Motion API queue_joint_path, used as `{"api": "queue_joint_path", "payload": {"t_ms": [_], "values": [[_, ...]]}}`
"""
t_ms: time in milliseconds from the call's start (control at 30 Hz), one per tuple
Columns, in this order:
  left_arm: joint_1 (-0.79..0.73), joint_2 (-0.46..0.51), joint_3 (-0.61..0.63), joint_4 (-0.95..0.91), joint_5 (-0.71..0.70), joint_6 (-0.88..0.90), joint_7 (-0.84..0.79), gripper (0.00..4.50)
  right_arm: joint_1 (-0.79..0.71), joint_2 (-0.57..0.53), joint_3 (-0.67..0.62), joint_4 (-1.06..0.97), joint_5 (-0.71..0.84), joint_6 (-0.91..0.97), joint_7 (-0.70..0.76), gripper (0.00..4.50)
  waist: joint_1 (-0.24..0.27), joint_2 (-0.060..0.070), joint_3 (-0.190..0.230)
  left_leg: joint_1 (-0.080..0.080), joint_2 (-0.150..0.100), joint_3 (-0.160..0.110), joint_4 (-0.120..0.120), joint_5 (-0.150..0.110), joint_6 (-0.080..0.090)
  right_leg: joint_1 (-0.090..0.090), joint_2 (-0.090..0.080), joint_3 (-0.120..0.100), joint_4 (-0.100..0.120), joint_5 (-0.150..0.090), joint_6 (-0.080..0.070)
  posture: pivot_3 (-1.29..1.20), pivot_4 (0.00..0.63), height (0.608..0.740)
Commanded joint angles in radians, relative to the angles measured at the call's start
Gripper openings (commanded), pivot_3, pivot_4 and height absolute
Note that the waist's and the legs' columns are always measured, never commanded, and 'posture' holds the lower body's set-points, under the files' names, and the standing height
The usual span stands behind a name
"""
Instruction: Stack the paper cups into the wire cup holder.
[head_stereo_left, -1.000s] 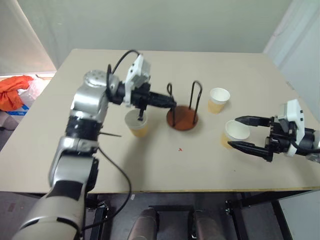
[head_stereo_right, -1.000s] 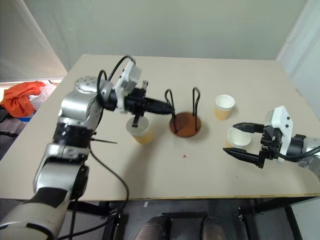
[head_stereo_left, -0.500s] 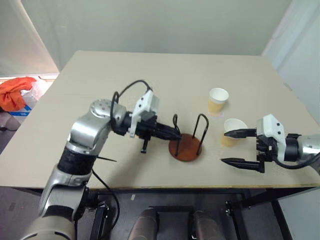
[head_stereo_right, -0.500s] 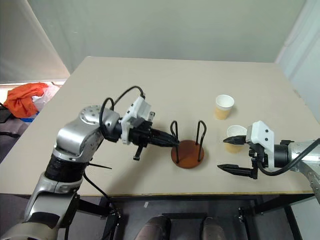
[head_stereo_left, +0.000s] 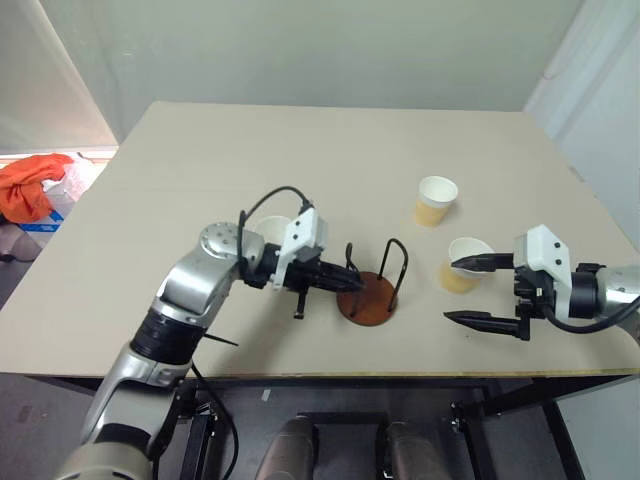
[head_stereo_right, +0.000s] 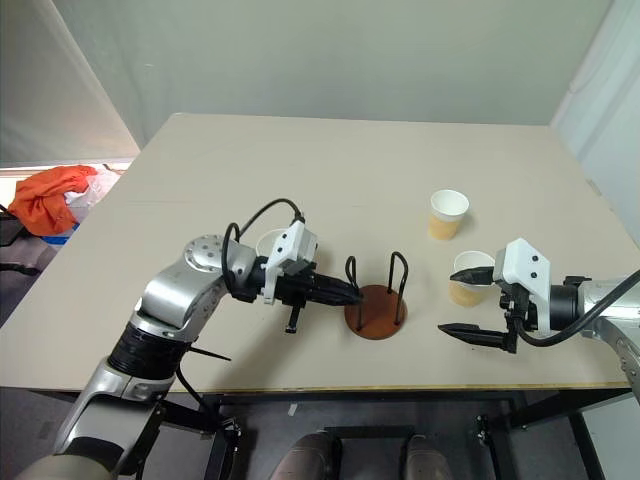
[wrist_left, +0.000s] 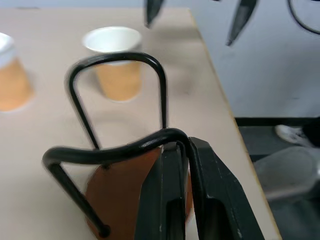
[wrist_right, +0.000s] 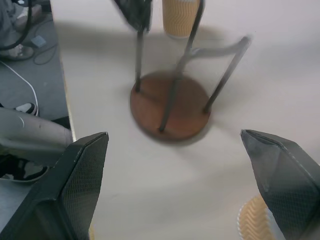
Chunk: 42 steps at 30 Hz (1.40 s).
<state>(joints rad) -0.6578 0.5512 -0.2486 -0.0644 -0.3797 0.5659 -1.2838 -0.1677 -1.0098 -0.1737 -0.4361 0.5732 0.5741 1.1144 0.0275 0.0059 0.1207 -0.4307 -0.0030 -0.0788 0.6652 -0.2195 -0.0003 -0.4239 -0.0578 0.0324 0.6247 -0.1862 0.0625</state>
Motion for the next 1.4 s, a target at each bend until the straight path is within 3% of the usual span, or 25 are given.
{"api": "queue_joint_path", "payload": {"t_ms": [33, 333, 467, 667, 867, 1000, 1333, 1400], "values": [[-0.009, 0.000, 0.015, -0.018, -0.034, 0.030, 0.002, 1.07, -0.015, -0.011, -0.007, -0.009, -0.003, -0.003, -0.005, 4.50, 0.001, 0.000, 0.000, 0.000, 0.000, 0.000, 0.000, 0.000, 0.000, 0.000, 0.000, 0.000, 0.000, 0.000, 0.000, 0.00, 0.150, 0.740], [-0.010, 0.063, 0.045, -0.018, 0.017, -0.020, 0.036, 4.32, -0.076, -0.065, 0.000, 0.085, -0.090, -0.057, 0.023, 4.50, -0.001, 0.000, 0.000, 0.000, 0.000, 0.000, 0.000, -0.001, 0.000, 0.000, 0.000, 0.000, 0.000, -0.001, 0.000, 0.00, 0.150, 0.740], [-0.042, 0.161, 0.154, -0.093, -0.055, 0.002, 0.009, 4.44, -0.162, -0.106, 0.046, 0.205, -0.166, -0.132, 0.067, 4.50, -0.002, 0.000, 0.000, 0.000, 0.000, 0.000, -0.002, -0.002, 0.000, -0.001, 0.000, 0.000, 0.000, -0.001, -0.001, 0.00, 0.150, 0.740], [-0.057, 0.344, 0.295, -0.243, -0.176, 0.066, -0.041, 4.44, -0.293, -0.051, 0.198, 0.356, -0.242, -0.213, 0.157, 4.50, -0.013, 0.000, 0.000, 0.000, 0.001, 0.000, -0.003, -0.004, 0.000, -0.003, 0.001, 0.000, 0.000, -0.003, -0.003, 0.00, 0.150, 0.740], [0.092, 0.501, 0.473, -0.413, -0.313, 0.140, -0.048, 4.44, -0.418, 0.040, 0.341, 0.577, -0.375, -0.316, 0.211, 4.50, -0.015, 0.002, 0.000, 0.001, 0.002, 0.000, -0.003, -0.007, 0.000, -0.004, 0.001, -0.001, 0.001, -0.005, -0.006, 0.00, 0.150, 0.740], [0.182, 0.534, 0.551, -0.453, -0.345, 0.163, 0.001, 4.50, -0.472, 0.081, 0.384, 0.692, -0.430, -0.371, 0.242, 3.60, -0.015, 0.003, 0.000, 0.001, 0.004, -0.001, -0.004, -0.010, 0.000, -0.004, 0.001, -0.002, 0.003, -0.006, -0.009, 0.00, 0.150, 0.740], [0.242, 0.564, 0.580, -0.470, -0.373, 0.156, 0.072, 4.50, -0.557, 0.064, 0.343, 0.690, -0.419, -0.417, 0.344, 0.11, -0.021, 0.004, 0.001, 0.005, 0.005, -0.002, -0.004, -0.013, -0.006, -0.004, 0.001, -0.003, 0.003, -0.007, -0.019, 0.00, 0.150, 0.740], [0.246, 0.570, 0.580, -0.461, -0.371, 0.146, 0.073, 4.50, -0.584, 0.055, 0.308, 0.648, -0.349, -0.382, 0.402, 0.05, -0.021, 0.004, 0.001, 0.005, 0.005, -0.002, -0.005, -0.013, -0.006, -0.004, 0.001, -0.003, 0.004, -0.007, -0.020, 0.00, 0.150, 0.740]]}}
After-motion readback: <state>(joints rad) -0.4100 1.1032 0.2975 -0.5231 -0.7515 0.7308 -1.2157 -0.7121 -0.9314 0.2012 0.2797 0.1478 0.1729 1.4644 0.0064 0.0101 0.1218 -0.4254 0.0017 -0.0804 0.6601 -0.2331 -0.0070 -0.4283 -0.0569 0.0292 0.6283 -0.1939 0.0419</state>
